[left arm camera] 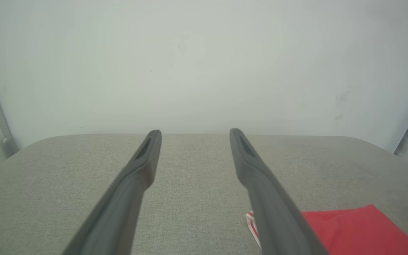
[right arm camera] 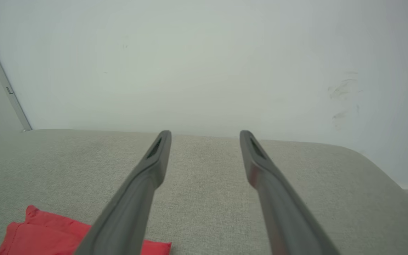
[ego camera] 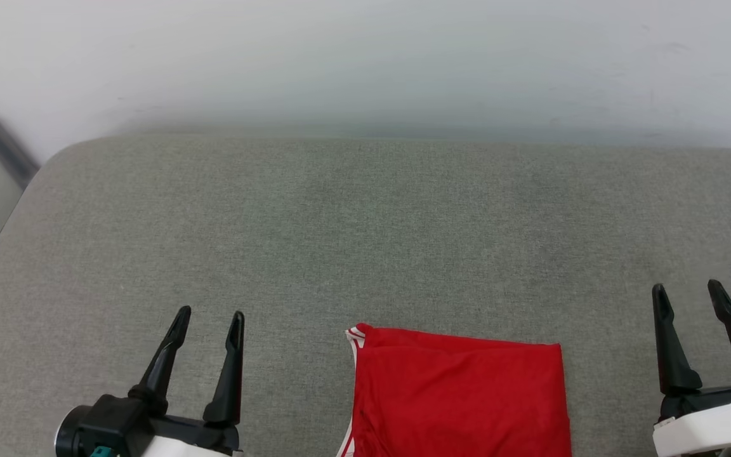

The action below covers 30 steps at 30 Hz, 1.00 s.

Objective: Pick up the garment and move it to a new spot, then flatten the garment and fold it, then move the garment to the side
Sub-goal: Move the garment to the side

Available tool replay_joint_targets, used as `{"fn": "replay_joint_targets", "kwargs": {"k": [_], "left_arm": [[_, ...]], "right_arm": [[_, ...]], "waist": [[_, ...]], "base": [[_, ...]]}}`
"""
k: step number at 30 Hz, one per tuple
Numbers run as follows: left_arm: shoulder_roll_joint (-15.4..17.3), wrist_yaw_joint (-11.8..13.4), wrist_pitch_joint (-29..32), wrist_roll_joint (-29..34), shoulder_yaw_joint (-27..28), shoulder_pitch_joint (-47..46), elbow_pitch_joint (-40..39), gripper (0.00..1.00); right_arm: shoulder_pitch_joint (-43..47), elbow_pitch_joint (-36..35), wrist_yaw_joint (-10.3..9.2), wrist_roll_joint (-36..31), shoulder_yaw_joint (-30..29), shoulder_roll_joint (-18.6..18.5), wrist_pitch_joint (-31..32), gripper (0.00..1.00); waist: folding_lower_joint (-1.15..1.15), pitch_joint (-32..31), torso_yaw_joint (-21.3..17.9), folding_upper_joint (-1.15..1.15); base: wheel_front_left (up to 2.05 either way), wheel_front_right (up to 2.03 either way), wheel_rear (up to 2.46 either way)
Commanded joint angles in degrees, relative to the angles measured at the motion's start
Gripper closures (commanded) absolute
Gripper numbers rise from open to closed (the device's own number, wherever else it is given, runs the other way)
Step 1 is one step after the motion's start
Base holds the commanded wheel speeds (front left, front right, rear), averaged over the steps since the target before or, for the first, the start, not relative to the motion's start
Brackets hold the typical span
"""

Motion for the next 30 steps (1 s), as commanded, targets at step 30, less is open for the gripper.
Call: {"fn": "replay_joint_targets", "kwargs": {"k": [30], "left_arm": [[-0.3,-0.1,-0.1,2.2,-5.5,-5.4,3.2,0.0]], "right_arm": [[-0.6,-1.6,-0.01,17.2,9.4,-10.4,52.7,0.0]], "waist": [[0.0,8.8,4.5,0.0]], "base": [[0.0,0.0,0.0]]}}
